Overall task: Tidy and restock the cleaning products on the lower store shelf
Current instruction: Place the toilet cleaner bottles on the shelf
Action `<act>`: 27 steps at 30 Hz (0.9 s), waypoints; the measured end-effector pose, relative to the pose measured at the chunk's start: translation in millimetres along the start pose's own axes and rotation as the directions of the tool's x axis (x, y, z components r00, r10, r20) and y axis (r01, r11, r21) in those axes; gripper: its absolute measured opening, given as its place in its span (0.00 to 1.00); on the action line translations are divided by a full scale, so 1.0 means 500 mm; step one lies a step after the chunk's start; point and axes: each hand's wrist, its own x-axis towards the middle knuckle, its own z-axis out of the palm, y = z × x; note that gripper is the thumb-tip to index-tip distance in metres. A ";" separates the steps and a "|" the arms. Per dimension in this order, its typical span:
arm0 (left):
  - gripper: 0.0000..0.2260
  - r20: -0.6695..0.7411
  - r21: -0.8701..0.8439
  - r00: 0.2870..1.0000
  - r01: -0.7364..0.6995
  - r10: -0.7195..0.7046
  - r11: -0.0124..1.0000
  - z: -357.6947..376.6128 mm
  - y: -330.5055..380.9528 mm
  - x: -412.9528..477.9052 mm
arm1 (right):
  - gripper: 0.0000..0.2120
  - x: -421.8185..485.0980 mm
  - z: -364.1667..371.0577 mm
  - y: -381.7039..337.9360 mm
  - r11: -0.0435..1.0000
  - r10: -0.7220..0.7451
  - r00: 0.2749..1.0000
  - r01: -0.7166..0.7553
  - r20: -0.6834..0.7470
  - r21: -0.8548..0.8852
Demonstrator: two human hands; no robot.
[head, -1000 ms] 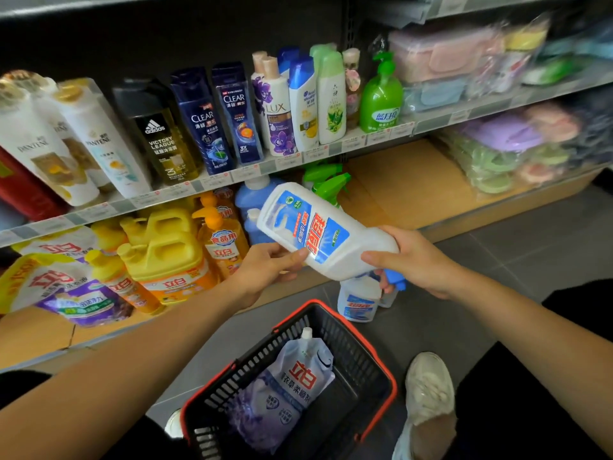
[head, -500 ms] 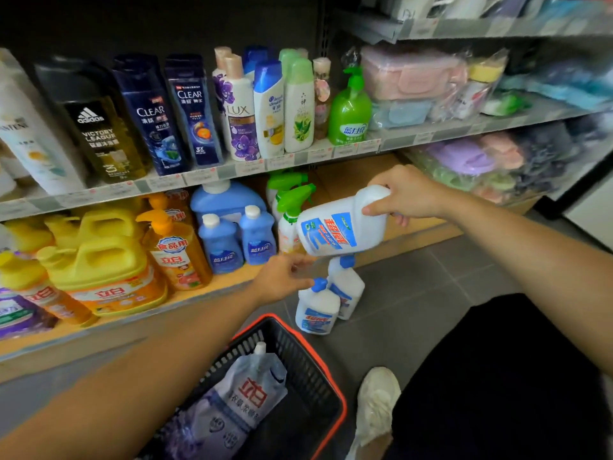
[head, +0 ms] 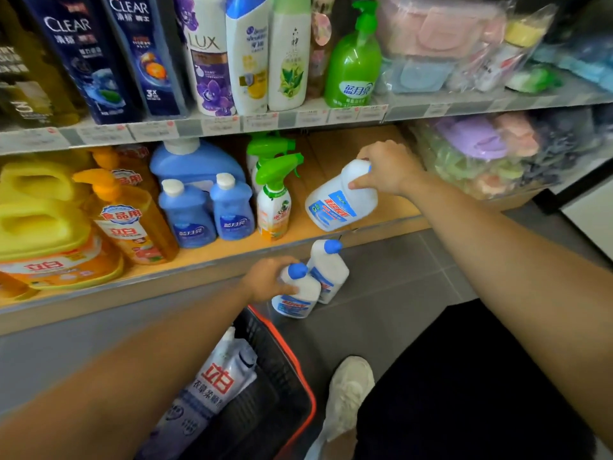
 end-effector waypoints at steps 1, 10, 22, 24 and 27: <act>0.21 -0.025 -0.017 1.000 -0.009 0.009 1.000 0.005 -0.004 0.000 | 0.22 0.005 0.013 -0.001 1.000 0.019 0.999 -0.018 -0.045 0.023; 0.20 -0.190 -0.030 0.981 0.042 -0.047 0.999 0.013 -0.008 -0.011 | 0.18 0.070 0.081 -0.039 0.911 0.009 0.963 0.104 -0.271 0.400; 0.19 -0.388 -0.043 0.920 0.032 -0.046 0.999 -0.100 0.020 -0.061 | 0.24 0.116 0.094 -0.046 0.810 -0.070 0.960 0.214 -0.272 0.546; 0.20 -0.406 -0.038 0.913 0.034 -0.046 0.999 -0.123 0.042 -0.065 | 0.29 0.103 0.103 -0.045 0.719 0.016 0.972 0.152 -0.235 0.678; 0.20 -0.432 -0.083 0.902 -0.005 -0.032 0.997 -0.157 0.076 -0.068 | 0.37 0.071 0.119 -0.027 0.654 0.102 0.979 0.068 -0.177 0.753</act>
